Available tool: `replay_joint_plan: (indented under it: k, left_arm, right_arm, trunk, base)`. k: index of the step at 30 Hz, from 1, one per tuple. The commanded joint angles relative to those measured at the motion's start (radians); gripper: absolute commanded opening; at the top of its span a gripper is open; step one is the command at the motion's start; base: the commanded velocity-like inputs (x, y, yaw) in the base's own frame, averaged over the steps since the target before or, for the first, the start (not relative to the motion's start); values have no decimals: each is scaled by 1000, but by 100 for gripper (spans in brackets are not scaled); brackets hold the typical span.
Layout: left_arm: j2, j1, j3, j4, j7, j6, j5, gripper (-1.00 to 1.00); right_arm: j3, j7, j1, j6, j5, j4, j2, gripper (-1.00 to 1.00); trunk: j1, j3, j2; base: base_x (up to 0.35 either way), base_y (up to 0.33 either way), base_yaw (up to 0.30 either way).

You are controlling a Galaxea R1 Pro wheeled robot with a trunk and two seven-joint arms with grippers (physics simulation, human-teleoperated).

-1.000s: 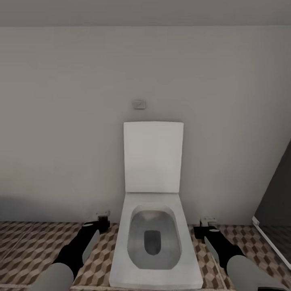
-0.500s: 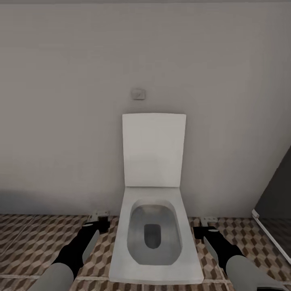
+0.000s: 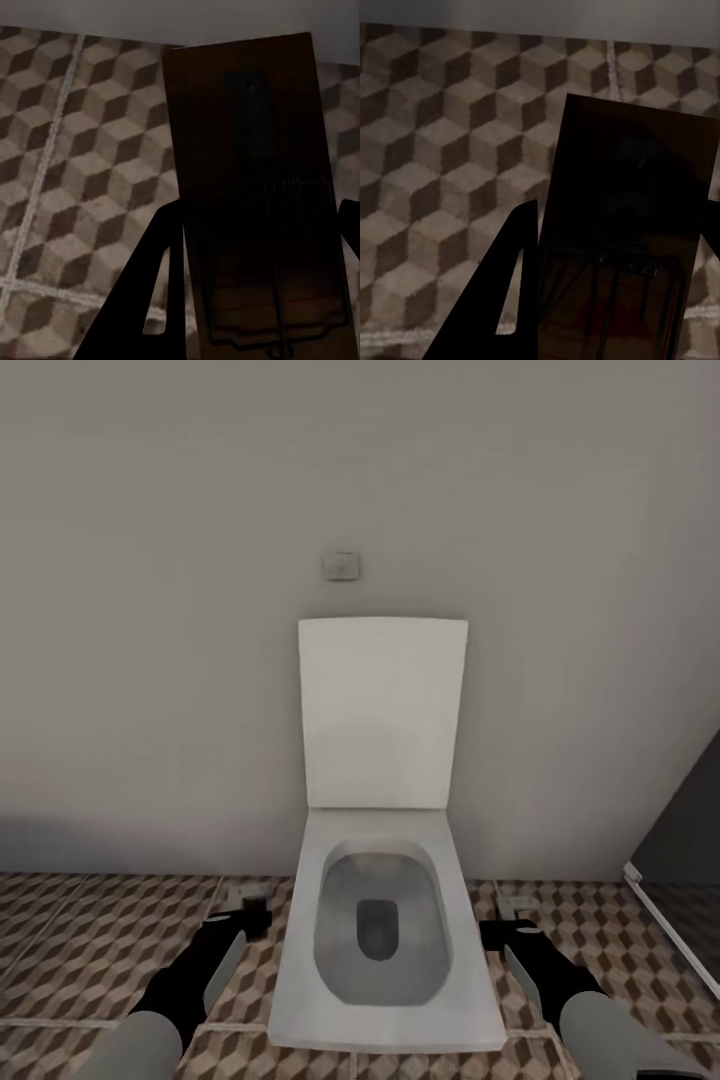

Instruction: Take the four mousetraps from the cabinet in the bathroom and place them on the bathroom floor. Make sure all four end up on the same floor surface, and ensure that at least two of them are either under or directly next to the same bathroom sink.

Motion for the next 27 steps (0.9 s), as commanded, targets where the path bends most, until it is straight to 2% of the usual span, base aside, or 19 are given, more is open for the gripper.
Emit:
replay_joint_plan:
  k: [1,13,18,21,24,27]
  left_arm:
    - [1,0,-5,0,11,5,9,-100]
    - [3,-1,-8,45,12,15,7,-100]
    - [2,-1,-8,49,13,74,5,-100]
    - [3,-1,-8,43,12,101,4,-100]
    - [2,0,-8,49,12,96,3,-100]
    - [4,0,-8,53,12,94,3,-100]
  right_arm:
    - [-2,3,0,6,3,-2,-1,-100]
    - [-1,0,0,-5,1,11,-5,-100]
    - [-1,-32,0,6,-1,30,-6,-100]
    - [-2,-81,0,32,-1,69,-5,-100]
    - [-3,-91,0,92,2,76,-8,-100]
    - [-2,-92,0,100,3,77,-8,-100]
  trunk:
    - [0,-5,-1]
    - [6,-51,-4]
    - [8,-71,-5]
    - [9,-82,-5]
    - [11,-94,-6]
    - [12,-105,-7]
  base:
    - [0,0,0]
    - [0,0,0]
    - [0,0,0]
    - [0,0,0]
    - [0,0,0]
    - [0,0,0]
